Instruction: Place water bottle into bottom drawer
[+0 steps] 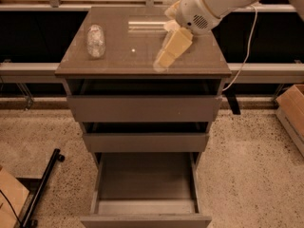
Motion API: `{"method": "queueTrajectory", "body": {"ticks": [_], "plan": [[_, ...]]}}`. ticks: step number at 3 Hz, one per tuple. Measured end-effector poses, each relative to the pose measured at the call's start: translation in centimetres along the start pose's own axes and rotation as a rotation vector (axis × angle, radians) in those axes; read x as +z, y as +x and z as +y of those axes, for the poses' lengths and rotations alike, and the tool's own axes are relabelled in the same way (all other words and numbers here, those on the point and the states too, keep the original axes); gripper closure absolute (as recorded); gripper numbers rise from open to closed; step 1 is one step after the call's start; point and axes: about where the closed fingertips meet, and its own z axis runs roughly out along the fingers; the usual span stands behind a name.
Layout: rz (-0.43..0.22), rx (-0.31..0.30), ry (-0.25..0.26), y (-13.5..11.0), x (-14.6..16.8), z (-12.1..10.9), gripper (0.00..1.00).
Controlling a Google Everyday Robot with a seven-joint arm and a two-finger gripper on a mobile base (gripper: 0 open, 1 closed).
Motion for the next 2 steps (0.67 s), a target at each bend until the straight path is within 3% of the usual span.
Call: {"method": "queueTrajectory", "body": {"ticks": [1, 2], "plan": [[-0.104, 0.069, 0.018, -0.5, 5.2, -3.5, 0.00], [-0.165, 0.119, 0.019, -0.2, 10.0, -6.8, 0.00]]}}
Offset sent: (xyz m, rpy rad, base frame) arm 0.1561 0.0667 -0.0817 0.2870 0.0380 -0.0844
